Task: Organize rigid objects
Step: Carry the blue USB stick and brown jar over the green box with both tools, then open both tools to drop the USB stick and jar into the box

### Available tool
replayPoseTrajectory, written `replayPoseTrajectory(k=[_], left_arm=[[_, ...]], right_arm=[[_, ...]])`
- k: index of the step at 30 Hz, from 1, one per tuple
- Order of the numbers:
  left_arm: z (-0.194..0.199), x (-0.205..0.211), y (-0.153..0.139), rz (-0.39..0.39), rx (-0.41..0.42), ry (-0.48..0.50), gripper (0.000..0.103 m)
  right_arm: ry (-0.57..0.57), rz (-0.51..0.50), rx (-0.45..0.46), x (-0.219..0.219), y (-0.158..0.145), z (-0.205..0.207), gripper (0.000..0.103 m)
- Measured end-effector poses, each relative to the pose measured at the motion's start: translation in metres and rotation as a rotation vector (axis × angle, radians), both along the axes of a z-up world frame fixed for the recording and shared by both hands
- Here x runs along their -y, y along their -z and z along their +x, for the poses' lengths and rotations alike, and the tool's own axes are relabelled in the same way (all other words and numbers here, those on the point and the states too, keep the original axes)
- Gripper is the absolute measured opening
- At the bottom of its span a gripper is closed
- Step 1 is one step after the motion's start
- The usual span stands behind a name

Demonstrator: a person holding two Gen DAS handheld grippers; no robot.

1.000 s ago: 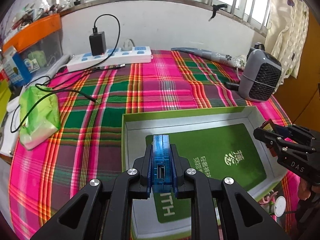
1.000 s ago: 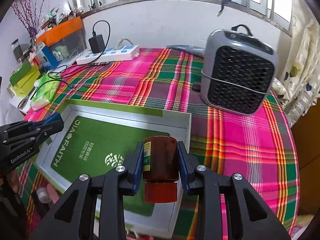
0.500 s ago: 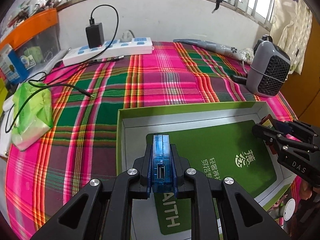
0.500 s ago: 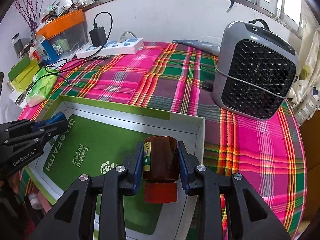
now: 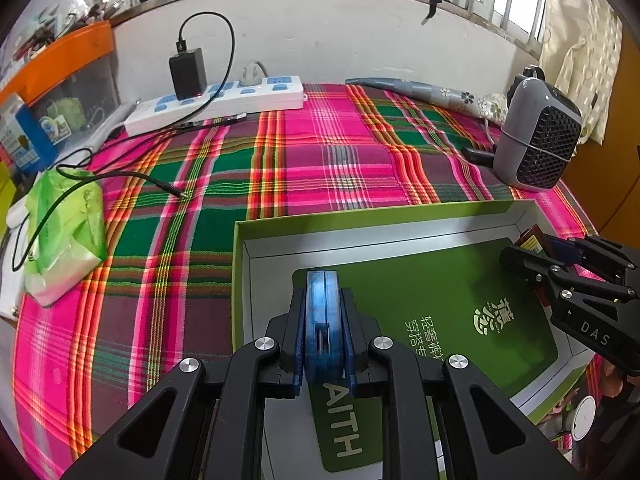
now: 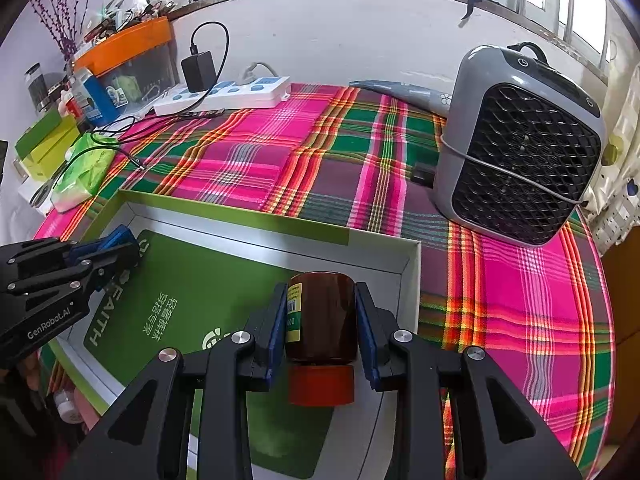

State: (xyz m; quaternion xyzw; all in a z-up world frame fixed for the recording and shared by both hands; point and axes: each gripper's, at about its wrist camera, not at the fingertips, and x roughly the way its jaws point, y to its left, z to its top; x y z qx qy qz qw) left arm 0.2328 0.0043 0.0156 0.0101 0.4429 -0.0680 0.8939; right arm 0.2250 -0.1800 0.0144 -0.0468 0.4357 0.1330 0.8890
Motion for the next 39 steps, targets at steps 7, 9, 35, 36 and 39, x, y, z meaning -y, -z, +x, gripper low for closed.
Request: replayPoseTrajectory(k=[7,9,35,36,39], left_arm=[[0.0,0.001,0.0,-0.002,0.001,0.002,0.017],[0.0,0.001,0.0,-0.004,0.001,0.005,0.018],[-0.025,0.002,-0.017,-0.013,0.047,0.024,0.034],[-0.027,0.002,-0.018,-0.014,0.05,0.025,0.034],[-0.034,0.001,-0.023,-0.016,0.059,0.024,0.035]], right_arm=[[0.0,0.0,0.001,0.0,0.0,0.001,0.033],[-0.001,-0.001,0.0,0.0,0.0,0.001,0.033],[0.026,0.066,0.04,0.01,-0.013,-0.014,0.044],[0.028,0.067,0.044,0.011,-0.015,-0.017,0.044],[0.033,0.07,0.052,0.012,-0.019,-0.023,0.044]])
